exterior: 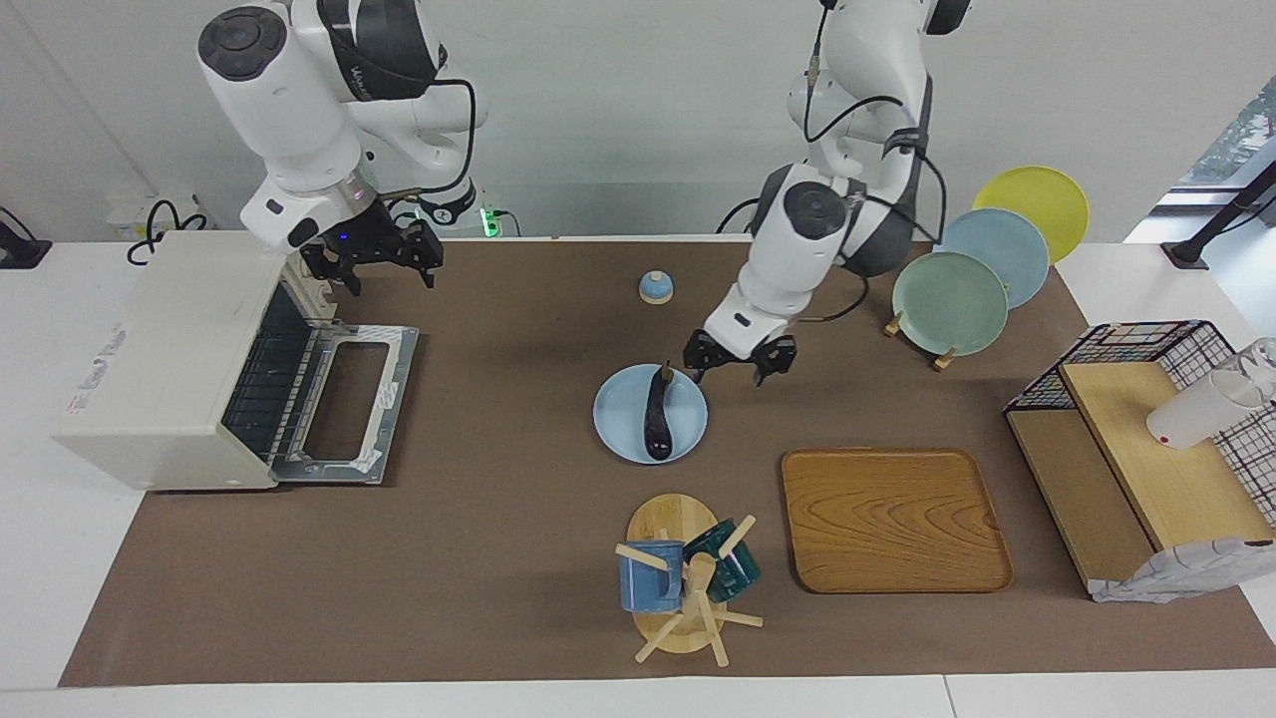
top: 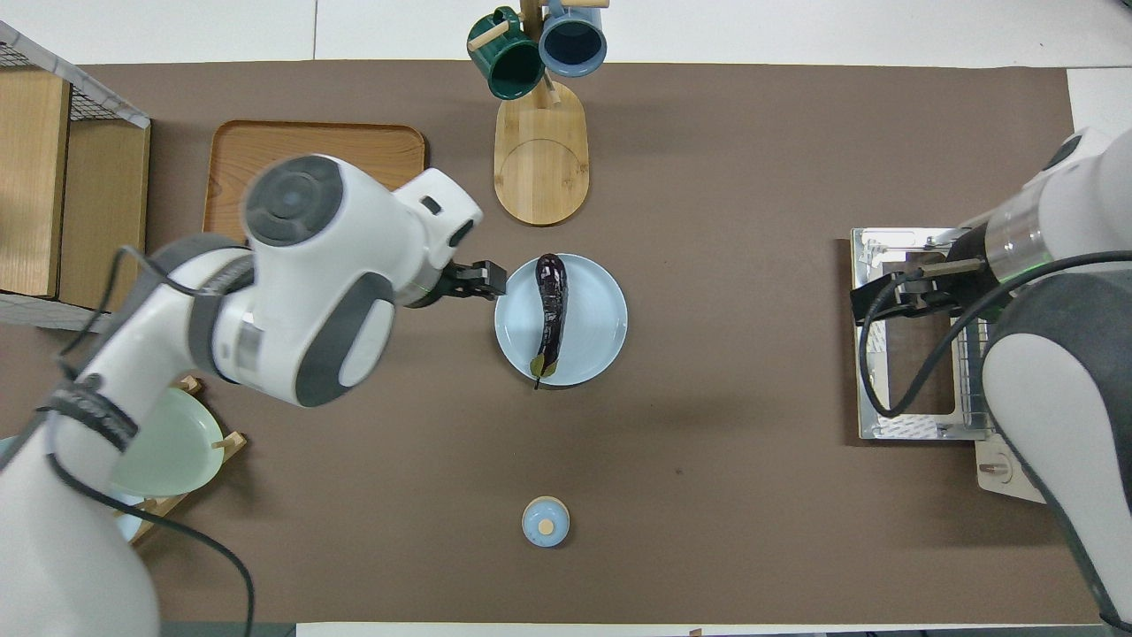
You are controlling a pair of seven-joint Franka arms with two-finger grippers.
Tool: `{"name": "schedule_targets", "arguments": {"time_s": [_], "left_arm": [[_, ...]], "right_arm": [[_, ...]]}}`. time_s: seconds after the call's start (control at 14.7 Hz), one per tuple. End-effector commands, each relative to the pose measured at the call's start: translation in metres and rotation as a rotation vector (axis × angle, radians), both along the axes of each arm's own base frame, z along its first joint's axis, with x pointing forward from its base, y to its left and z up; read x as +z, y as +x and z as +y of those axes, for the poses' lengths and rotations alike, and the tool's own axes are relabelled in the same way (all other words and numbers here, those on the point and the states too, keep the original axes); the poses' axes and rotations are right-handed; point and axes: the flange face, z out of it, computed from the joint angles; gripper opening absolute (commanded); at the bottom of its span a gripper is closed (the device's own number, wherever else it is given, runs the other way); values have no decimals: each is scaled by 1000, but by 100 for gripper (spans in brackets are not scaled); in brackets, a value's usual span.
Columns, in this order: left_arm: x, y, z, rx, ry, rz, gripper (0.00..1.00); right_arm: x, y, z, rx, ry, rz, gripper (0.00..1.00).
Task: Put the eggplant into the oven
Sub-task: 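Carry the eggplant with the left gripper onto the blue plate and release, then withdraw the left gripper while the right gripper reaches the blue plate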
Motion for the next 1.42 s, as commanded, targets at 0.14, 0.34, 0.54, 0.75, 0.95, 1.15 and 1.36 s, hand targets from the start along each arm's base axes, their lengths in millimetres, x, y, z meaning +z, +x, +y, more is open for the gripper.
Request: {"name": "schedule_targets", "arguments": {"time_s": [0.14,0.34,0.54,0.75,0.95,1.15,1.36], "left_arm": [[64,30,124,24,17,-5,100],[101,16,168,17,86,-20,100],[124,-4,194,-14,117,5,100],[127,-24,202,-14,123,24,100],[121,-34,206,-7,127,37,100],[128,-27,202,-3,121,21,100],[153,-16,200,-9,120,30,100]], "right_arm": [[-36,-1,167,-50,0,-84,100],[-89,11,274,-64,54,-151,100],[-158,14,372,-52,-1,-170,100],[-182,18,393,-48,-34,-242,100],[-221,-1,385,-28,0,-260,84],[-239,-14,376,-17,-7,-251,66],[-244,-22,376,-6,-12,-244,58]]}}
